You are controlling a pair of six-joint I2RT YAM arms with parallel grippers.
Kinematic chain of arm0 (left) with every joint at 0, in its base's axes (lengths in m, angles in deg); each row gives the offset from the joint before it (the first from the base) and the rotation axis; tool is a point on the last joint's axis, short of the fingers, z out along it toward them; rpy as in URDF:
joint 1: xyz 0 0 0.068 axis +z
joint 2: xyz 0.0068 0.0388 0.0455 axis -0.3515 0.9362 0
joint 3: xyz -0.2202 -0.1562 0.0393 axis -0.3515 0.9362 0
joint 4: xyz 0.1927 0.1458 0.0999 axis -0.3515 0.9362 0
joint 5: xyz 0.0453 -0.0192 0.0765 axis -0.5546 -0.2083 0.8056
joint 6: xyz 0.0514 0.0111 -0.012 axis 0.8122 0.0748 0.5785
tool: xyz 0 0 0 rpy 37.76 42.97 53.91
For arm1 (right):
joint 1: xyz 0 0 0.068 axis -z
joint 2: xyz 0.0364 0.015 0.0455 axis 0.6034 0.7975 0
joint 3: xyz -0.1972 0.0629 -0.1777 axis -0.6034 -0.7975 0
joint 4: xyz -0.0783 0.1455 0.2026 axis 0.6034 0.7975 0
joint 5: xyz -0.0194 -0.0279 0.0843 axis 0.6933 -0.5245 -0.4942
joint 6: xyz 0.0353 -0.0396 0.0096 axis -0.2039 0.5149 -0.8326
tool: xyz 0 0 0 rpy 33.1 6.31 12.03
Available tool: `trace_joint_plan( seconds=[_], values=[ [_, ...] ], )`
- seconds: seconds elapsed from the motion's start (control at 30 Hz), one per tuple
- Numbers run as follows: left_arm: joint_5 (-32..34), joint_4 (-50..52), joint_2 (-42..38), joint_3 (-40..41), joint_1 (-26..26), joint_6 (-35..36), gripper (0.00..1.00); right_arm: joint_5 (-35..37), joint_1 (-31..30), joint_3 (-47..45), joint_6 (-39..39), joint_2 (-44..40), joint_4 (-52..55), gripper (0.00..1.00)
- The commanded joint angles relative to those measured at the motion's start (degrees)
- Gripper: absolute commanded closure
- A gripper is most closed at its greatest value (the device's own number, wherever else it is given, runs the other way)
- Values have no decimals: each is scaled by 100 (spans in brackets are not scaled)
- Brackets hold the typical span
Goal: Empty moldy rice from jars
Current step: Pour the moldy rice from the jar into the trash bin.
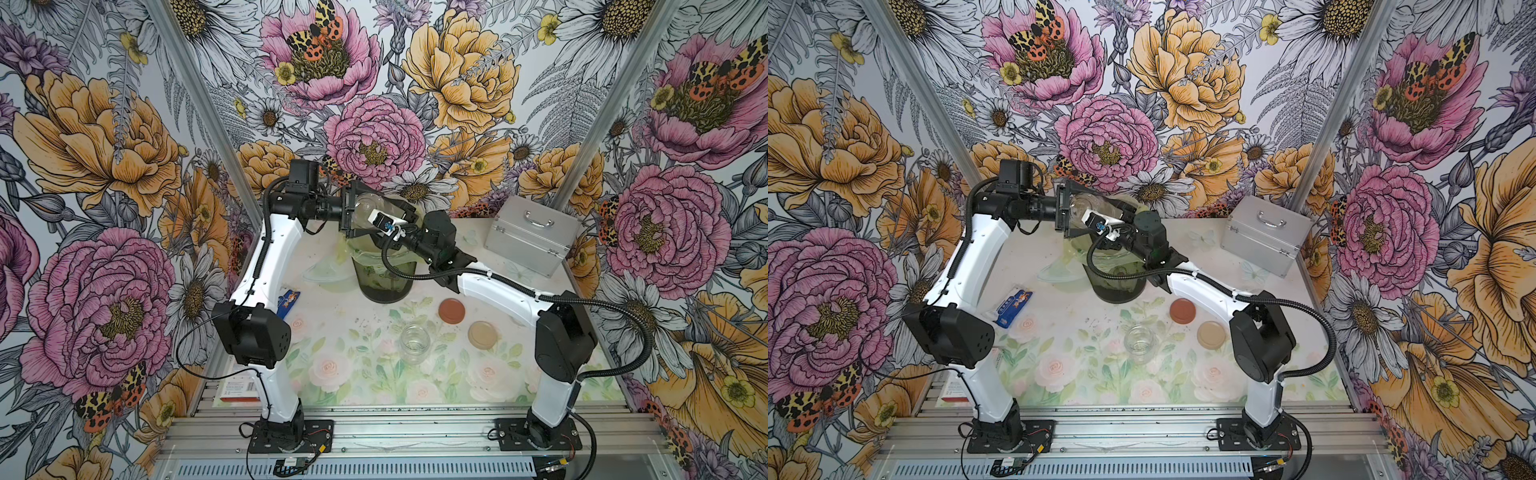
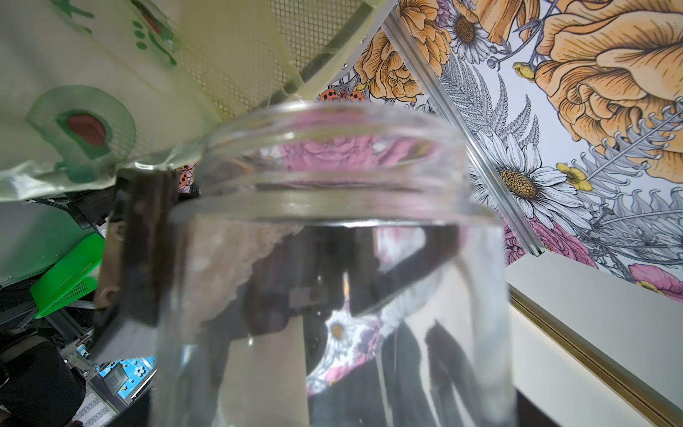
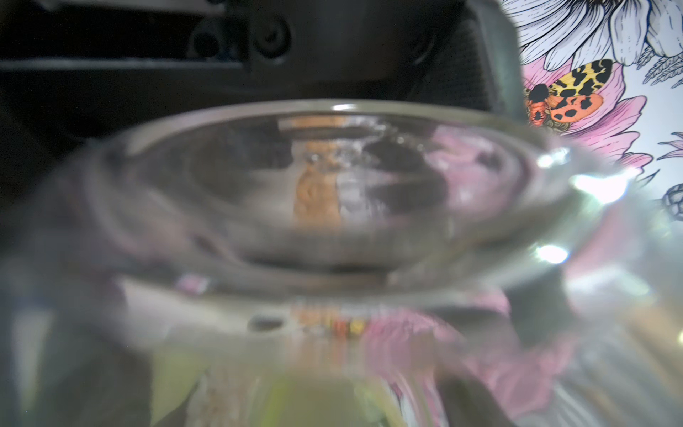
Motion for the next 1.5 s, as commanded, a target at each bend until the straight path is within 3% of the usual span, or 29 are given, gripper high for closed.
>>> trace_joint_plan(
  seconds=[0.0,0.37,0.53,0.67,1.47],
  values=[
    [-258,-96,-180,-128,-72,436,38,170,-24,167,-565,-132,-213,97],
    [-176,-95,-179,-136,-5,537,27,140,-103,87,-627,-220,-378,100],
    [-119,-97,-184,-151,21,580,9,156,-147,65,-656,-247,-463,100],
    [-104,-95,34,-153,34,585,2,181,-164,50,-692,-273,-551,100],
    [-21,-95,220,-622,354,856,1,678,-103,7,-847,-299,-412,100]
  ],
)
